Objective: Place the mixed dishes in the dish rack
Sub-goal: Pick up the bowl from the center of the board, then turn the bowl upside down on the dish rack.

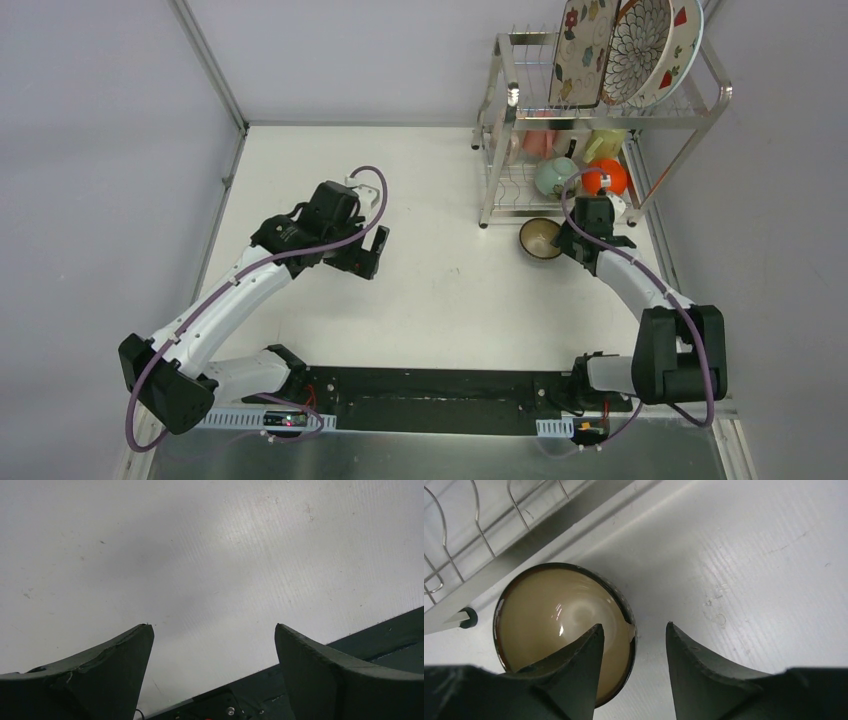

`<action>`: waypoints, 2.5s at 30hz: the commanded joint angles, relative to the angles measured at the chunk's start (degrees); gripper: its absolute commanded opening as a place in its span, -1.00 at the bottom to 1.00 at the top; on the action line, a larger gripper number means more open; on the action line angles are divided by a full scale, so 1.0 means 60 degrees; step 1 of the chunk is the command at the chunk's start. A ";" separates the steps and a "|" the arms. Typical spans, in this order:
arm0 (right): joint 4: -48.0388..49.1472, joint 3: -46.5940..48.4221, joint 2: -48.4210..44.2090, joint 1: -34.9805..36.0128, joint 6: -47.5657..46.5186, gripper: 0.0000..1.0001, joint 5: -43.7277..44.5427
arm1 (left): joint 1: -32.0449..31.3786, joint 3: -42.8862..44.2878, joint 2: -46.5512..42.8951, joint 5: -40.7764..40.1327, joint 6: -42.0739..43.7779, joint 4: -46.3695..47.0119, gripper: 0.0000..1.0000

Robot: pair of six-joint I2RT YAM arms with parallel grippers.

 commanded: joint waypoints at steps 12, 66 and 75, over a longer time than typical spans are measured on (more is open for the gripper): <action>0.0412 -0.0357 0.0199 -0.0035 0.0499 -0.72 -0.0897 | 0.0118 -0.0099 -0.0499 0.0581 0.0032 0.0220 0.74; 0.0874 0.1986 -0.0242 0.8574 0.2152 -1.00 0.0792 | -0.0076 0.0425 0.2991 0.2916 -0.2469 0.2710 -0.76; 0.2314 0.1154 -0.0326 0.8643 0.2548 -0.08 0.0056 | 0.0062 0.0338 0.3120 0.2883 -0.2550 0.2593 -1.00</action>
